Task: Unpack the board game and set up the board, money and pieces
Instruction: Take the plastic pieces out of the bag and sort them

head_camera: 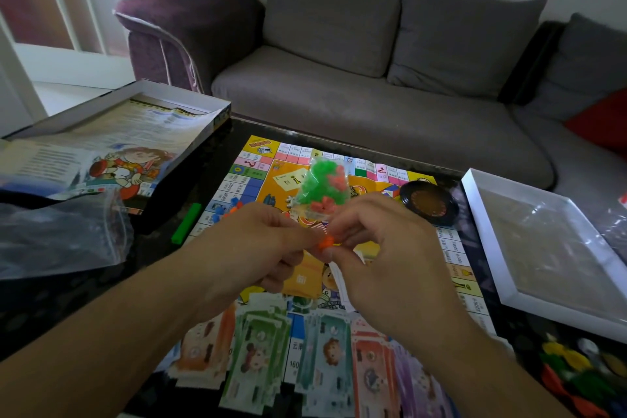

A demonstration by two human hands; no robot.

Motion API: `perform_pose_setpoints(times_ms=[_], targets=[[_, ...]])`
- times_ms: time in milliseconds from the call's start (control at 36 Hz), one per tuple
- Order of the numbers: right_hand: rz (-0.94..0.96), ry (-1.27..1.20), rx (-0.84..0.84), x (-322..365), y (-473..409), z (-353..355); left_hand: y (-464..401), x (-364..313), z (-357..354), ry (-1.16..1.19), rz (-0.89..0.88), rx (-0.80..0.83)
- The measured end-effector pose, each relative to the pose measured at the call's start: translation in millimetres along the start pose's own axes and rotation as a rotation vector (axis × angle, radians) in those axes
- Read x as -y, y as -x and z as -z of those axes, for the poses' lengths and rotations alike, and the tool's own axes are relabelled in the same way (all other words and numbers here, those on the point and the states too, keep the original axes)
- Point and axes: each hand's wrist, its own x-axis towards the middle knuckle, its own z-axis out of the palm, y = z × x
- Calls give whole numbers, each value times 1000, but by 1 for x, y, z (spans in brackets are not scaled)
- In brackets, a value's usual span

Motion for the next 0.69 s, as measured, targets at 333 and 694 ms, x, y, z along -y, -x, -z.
perform_pose_setpoints(times_ms=[333,694], targets=[[-68,71,49,8,-3,0,-3,8,-15,-5,-43,-174],[62,65,108,4,-1,5,1,3,-5,1,-33,-34]])
